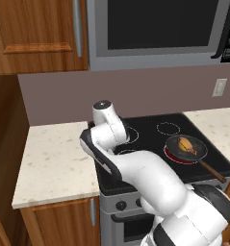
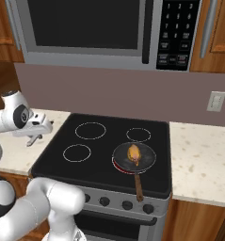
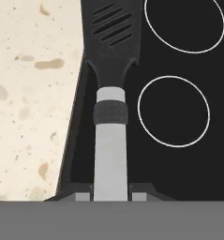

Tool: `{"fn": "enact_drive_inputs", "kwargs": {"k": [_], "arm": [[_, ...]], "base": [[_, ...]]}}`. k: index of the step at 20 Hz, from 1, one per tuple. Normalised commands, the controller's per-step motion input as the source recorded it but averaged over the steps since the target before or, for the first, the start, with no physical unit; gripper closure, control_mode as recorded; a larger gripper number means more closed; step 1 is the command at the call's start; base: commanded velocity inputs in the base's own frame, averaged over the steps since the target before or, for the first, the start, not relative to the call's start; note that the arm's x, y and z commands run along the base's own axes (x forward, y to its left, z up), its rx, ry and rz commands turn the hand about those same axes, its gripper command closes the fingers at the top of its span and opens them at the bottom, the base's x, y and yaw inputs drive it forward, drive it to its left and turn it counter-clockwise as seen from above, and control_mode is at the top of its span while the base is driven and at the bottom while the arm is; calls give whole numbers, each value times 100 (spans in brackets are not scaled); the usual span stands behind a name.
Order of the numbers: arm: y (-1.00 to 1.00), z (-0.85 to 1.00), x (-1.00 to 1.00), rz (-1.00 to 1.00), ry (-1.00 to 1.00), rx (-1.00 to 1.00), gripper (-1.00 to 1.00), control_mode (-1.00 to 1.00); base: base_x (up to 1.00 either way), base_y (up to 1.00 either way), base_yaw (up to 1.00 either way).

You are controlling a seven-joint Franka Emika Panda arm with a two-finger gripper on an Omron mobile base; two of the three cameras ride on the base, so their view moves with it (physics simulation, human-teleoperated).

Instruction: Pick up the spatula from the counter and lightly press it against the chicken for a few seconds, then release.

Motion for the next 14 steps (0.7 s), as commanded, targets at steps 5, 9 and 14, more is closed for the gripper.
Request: {"fn": "enact_drive_inputs", "kwargs": {"k": [5, 9, 14], "arm": [[-69, 63, -14, 2, -1, 2, 100, -100], [-73, 35, -16, 1, 0, 2, 100, -100], [-76, 30, -22, 1, 0, 1, 100, -100]], "base": [[0, 0, 0], [0, 0, 0], [0, 0, 0]]}}
